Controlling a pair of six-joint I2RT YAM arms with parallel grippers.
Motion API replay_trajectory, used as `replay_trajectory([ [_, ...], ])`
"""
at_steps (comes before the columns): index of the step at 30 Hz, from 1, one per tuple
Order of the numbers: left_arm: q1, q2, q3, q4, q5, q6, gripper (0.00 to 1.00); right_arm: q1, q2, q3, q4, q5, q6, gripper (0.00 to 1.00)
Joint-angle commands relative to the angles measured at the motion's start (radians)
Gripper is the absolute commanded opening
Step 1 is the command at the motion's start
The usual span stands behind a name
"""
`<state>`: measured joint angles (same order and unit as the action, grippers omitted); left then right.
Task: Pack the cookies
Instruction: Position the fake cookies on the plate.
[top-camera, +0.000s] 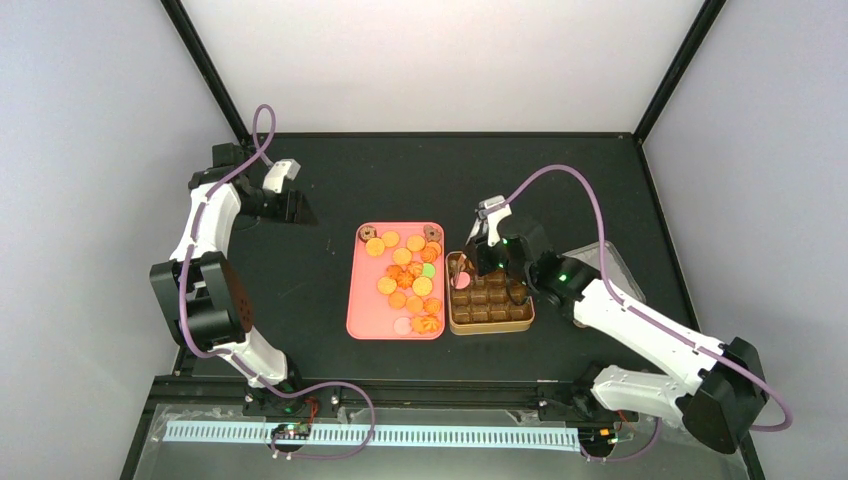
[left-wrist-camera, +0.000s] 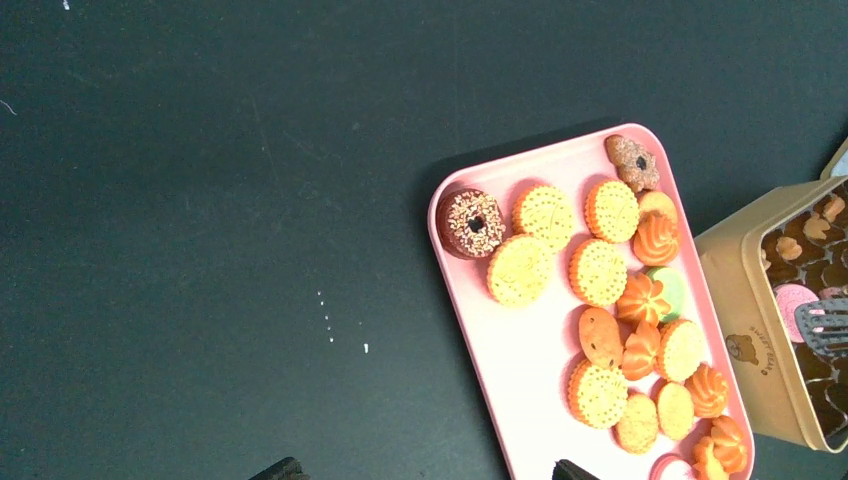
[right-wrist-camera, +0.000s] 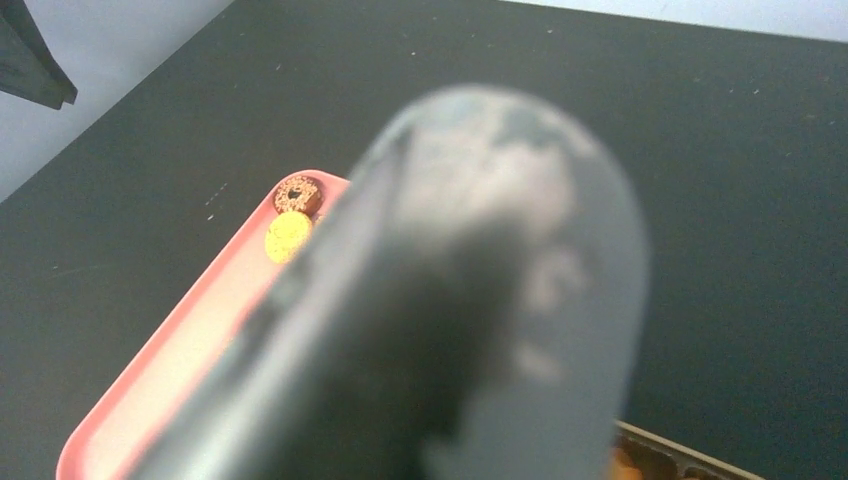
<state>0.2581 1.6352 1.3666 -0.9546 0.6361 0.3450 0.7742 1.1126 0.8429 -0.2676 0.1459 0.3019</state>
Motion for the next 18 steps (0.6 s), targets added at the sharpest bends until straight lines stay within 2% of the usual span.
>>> replay_trajectory([
  [1, -0.002, -0.026, 0.029, -0.004, -0.005, 0.002, 0.65, -0.003, 0.014, -0.009, 0.067, -0.049, 0.044, 0.35],
  [9, -0.001, -0.025, 0.031, 0.002, -0.008, -0.001, 0.65, -0.003, 0.014, 0.029, 0.090, -0.057, 0.045, 0.28],
  [18, -0.002, -0.023, 0.029, 0.005, -0.014, 0.004, 0.65, -0.003, 0.040, 0.057, 0.109, -0.050, 0.034, 0.27],
])
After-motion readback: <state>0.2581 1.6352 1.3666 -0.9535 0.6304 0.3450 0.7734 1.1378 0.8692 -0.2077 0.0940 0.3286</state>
